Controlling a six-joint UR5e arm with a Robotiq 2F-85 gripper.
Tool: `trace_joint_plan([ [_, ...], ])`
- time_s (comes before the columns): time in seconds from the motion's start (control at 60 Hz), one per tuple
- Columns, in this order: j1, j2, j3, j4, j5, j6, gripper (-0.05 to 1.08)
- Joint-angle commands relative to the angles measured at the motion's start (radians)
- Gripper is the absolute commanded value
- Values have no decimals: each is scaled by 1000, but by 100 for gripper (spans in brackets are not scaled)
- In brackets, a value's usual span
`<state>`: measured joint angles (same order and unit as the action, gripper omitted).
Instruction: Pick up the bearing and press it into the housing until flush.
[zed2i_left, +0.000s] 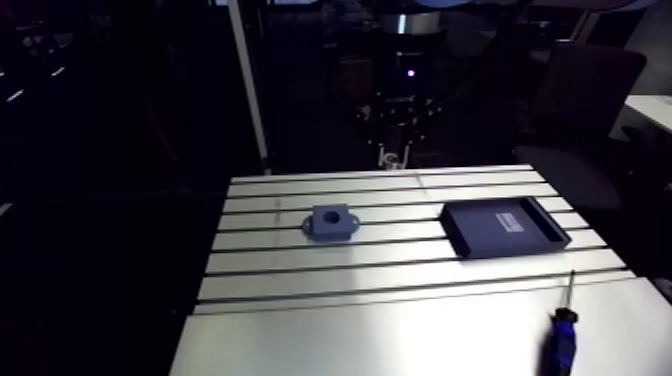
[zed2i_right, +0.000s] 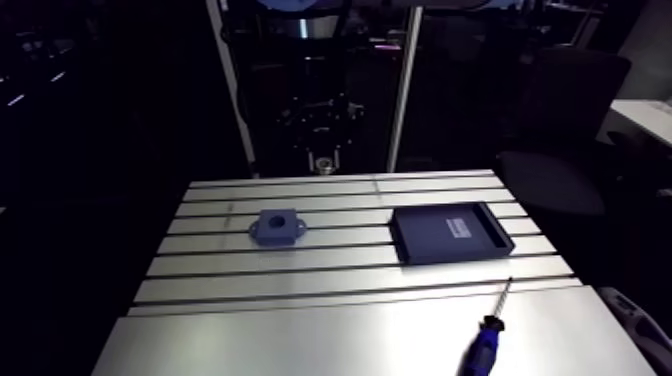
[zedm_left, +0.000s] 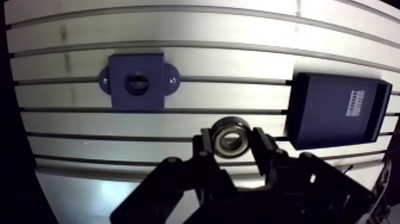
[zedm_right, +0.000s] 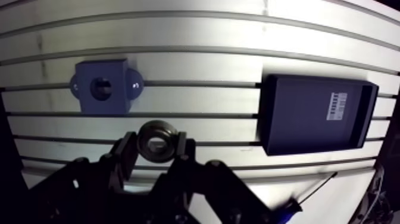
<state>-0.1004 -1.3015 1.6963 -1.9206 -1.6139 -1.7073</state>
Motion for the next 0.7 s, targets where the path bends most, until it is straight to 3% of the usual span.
trace_joint_plan([
  [0.017,42,23,3,-5,-1,85,67],
  [0.25,118,88,-4,-63,-3,116,67],
  [0.417,140,126,1,-98,-3,127,67],
  [0.7,156,140,10,-124,-2,137,67],
])
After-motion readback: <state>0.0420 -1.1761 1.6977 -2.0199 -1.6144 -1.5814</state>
